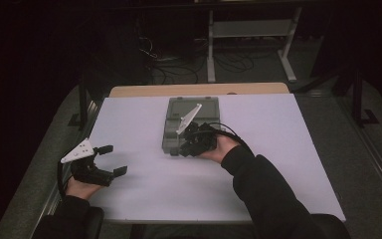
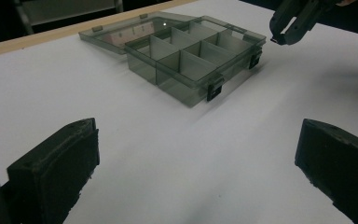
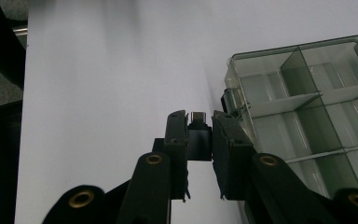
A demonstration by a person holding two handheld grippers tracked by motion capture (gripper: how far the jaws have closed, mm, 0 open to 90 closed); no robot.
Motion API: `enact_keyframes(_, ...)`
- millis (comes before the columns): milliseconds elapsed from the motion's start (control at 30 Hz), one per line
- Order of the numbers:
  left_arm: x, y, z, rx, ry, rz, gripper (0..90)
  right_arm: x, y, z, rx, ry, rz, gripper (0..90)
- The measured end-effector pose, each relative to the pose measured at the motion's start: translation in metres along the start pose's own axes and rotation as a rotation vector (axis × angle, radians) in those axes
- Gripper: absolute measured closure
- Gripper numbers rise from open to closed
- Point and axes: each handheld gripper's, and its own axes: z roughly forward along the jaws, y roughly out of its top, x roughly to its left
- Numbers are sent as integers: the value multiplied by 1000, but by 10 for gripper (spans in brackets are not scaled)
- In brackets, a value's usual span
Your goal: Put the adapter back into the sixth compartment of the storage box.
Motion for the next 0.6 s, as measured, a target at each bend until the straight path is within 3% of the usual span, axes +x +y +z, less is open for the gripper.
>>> enact_keyframes(600,0,0,0,-3,-2,-1,0,-17,17,-3,-1,-15,6,754)
